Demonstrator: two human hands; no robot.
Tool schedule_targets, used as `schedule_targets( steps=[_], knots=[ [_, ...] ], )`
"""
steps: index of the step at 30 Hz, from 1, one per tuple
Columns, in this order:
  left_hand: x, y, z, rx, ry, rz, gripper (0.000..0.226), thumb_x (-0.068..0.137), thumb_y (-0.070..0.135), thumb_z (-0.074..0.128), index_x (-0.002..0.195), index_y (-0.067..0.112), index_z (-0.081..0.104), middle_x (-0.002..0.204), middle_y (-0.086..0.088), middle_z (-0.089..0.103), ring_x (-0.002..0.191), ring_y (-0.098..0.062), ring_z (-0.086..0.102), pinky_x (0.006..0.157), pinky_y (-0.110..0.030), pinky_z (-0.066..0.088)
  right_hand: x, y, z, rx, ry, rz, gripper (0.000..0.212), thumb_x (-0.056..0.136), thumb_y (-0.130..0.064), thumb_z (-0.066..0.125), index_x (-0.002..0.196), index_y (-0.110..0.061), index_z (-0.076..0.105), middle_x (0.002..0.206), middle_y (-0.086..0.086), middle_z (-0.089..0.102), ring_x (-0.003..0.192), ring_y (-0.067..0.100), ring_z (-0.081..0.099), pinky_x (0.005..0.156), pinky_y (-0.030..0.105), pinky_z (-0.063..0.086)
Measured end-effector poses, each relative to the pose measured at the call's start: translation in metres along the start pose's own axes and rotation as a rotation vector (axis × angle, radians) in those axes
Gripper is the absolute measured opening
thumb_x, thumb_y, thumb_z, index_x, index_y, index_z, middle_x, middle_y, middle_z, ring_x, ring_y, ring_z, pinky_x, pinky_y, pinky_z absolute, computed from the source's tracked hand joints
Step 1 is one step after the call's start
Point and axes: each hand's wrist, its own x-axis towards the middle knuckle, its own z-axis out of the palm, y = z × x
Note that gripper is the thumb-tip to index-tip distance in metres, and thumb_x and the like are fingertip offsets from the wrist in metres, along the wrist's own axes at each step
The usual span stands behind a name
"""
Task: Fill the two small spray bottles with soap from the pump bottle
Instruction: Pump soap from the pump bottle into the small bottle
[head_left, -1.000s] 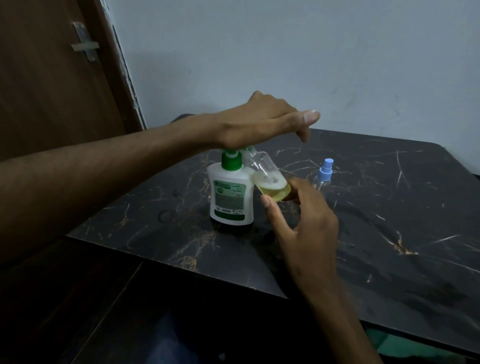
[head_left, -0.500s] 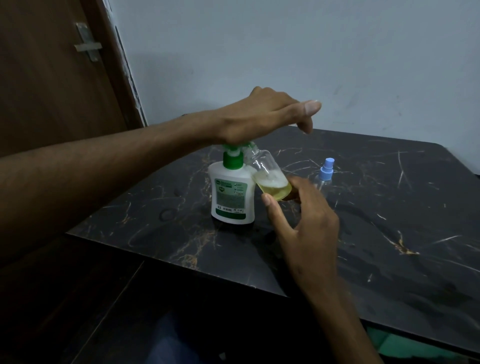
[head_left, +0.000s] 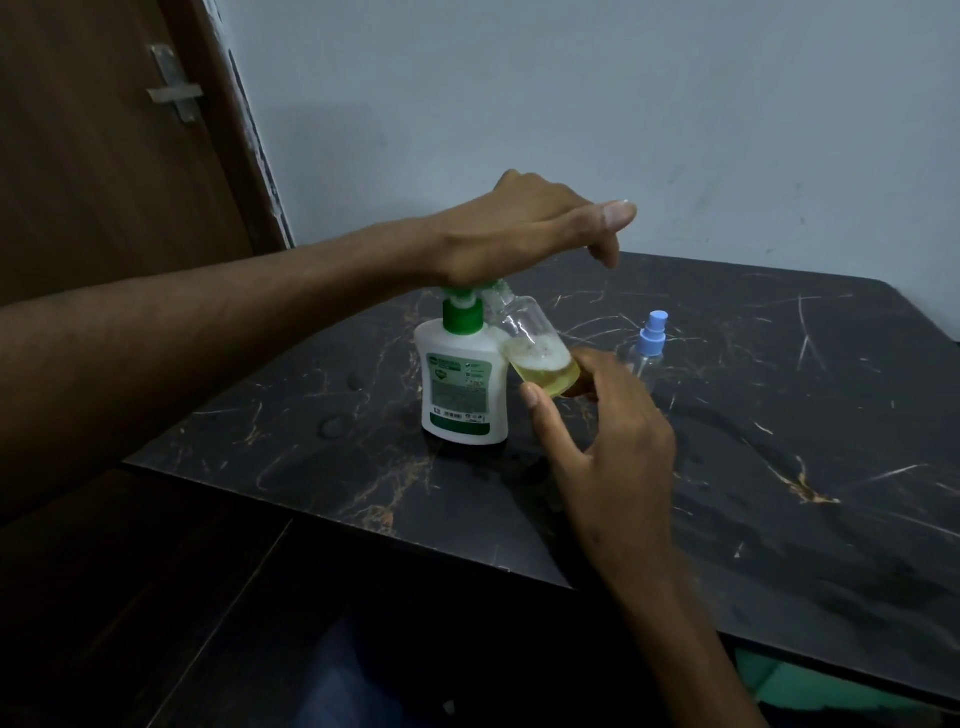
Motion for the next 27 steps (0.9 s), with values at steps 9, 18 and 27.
schedule_targets(
  steps=[9, 18, 27],
  knots=[
    [0.002, 0.001, -0.001, -0.198, 0.03, 0.015, 0.062, 0.109, 0.056, 0.022, 0.118, 0.028, 0.077, 0.128, 0.014, 0.07, 0.119, 0.005, 0.059, 0.109, -0.029, 0.037, 0.0, 0.001, 0.0, 0.001, -0.005, 0.004, 0.034, 0.099, -0.045, 0.066, 0.122, -0.02, 0.066, 0.109, -0.013, 0.065, 0.099, 0.007, 0.062, 0.087, 0.028, 0.051],
    [0.005, -0.001, -0.005, -0.208, 0.006, 0.039, 0.063, 0.107, 0.059, 0.023, 0.119, 0.027, 0.076, 0.128, 0.012, 0.071, 0.12, 0.001, 0.061, 0.108, -0.025, 0.042, 0.001, 0.002, 0.001, 0.017, 0.012, 0.013, 0.041, 0.099, -0.044, 0.068, 0.131, -0.019, 0.064, 0.118, -0.009, 0.068, 0.106, 0.008, 0.063, 0.09, 0.027, 0.054],
    [0.008, 0.001, -0.016, -0.093, -0.038, 0.053, 0.068, 0.103, 0.066, 0.022, 0.122, 0.026, 0.074, 0.127, 0.012, 0.071, 0.118, -0.004, 0.062, 0.108, -0.036, 0.045, 0.004, -0.002, -0.001, 0.077, 0.063, 0.013, 0.045, 0.097, -0.033, 0.074, 0.137, -0.014, 0.063, 0.126, -0.005, 0.069, 0.113, 0.007, 0.064, 0.096, 0.013, 0.048]
  ],
)
